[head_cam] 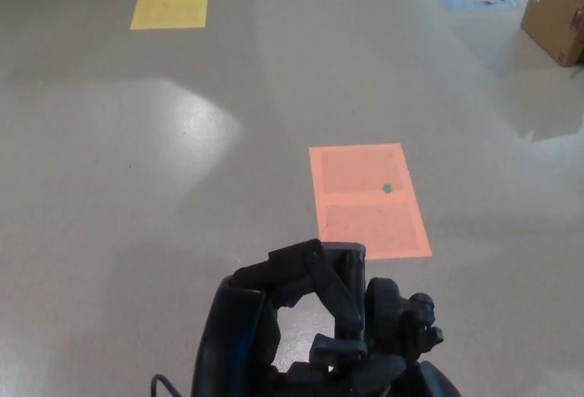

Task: A phone stand is kept on the floor and the robot uses both its hands to grab it and uses its left hand to extend the phone stand by pulling it upwards

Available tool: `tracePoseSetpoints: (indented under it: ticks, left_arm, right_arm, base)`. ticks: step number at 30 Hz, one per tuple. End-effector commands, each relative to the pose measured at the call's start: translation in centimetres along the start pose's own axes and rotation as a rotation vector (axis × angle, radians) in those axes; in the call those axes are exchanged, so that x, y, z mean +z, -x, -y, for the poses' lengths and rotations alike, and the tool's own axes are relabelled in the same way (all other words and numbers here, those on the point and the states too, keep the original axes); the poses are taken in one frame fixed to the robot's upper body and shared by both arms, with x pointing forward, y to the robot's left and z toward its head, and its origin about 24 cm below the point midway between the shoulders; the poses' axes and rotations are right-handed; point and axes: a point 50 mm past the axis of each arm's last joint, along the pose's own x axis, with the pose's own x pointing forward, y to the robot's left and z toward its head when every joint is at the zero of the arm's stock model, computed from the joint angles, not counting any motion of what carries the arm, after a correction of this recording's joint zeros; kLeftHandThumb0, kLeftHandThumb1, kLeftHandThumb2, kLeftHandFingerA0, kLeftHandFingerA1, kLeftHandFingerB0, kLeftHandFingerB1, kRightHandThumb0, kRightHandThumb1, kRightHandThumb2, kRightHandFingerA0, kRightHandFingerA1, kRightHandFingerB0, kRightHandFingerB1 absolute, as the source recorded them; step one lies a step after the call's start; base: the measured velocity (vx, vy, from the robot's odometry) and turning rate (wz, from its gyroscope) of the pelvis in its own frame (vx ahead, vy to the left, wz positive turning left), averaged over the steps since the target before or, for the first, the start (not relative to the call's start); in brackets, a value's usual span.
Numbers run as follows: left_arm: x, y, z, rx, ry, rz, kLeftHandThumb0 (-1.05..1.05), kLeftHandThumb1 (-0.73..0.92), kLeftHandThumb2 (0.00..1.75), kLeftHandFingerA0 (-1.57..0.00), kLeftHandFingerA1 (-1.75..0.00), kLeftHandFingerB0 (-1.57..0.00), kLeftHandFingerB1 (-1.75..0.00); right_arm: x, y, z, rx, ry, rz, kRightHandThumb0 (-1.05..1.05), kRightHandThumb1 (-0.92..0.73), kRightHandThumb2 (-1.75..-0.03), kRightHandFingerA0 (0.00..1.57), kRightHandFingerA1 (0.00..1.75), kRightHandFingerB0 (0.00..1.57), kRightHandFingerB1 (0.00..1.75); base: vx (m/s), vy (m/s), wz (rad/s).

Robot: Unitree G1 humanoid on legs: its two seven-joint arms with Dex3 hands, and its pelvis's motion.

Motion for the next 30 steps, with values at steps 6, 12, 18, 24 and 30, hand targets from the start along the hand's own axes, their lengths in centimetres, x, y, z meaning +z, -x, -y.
tracePoseSetpoints:
  ticks: [6,12,18,24,30]
  left_arm:
    - [7.8,-2.7,2.6,-0.116,-0.060,0.250,-0.25,0.42,0.82,-1.29,-1.46,-1.05,-1.36]
    - [14.3,-4.4,4.1,-0.183,-0.068,0.514,-0.19,0.52,0.64,-0.98,-1.75,-0.73,-1.75]
    - [17.3,-5.4,4.6,-0.185,-0.093,0.627,-0.21,0.51,0.67,-1.01,-1.75,-0.75,-1.75]
    - [21.0,-6.4,5.4,-0.216,-0.050,0.732,-0.20,0.48,0.69,-1.03,-1.75,-0.81,-1.75]
    - [23.1,-6.4,6.2,-0.259,0.006,0.780,-0.10,0.46,0.74,-1.05,-1.75,-0.89,-1.75]
  right_arm:
    - [0.7,0.2,-0.8,-0.039,-0.066,0.041,-0.17,-0.86,-0.80,1.22,1.75,0.98,1.75]
    - [0.4,0.2,-0.9,-0.036,-0.086,0.022,-0.17,-0.86,-0.81,1.24,1.75,0.99,1.75]
    - [0.2,0.5,-0.9,-0.026,-0.083,0.040,-0.20,-0.87,-0.81,1.23,1.75,0.96,1.75]
    - [0.0,0.7,-1.0,-0.025,-0.055,0.029,-0.17,-0.88,-0.79,1.21,1.75,0.94,1.75]
    - [0.0,0.7,-0.9,-0.028,-0.055,0.026,-0.15,-0.88,-0.78,1.20,1.75,0.93,1.75]
  base:
    - [0.00,0.000,0.00]
    - [0.00,0.000,0.00]
    - [0.00,0.000,0.00]
    - [0.00,0.000,0.00]
    - [0.00,0.000,0.00]
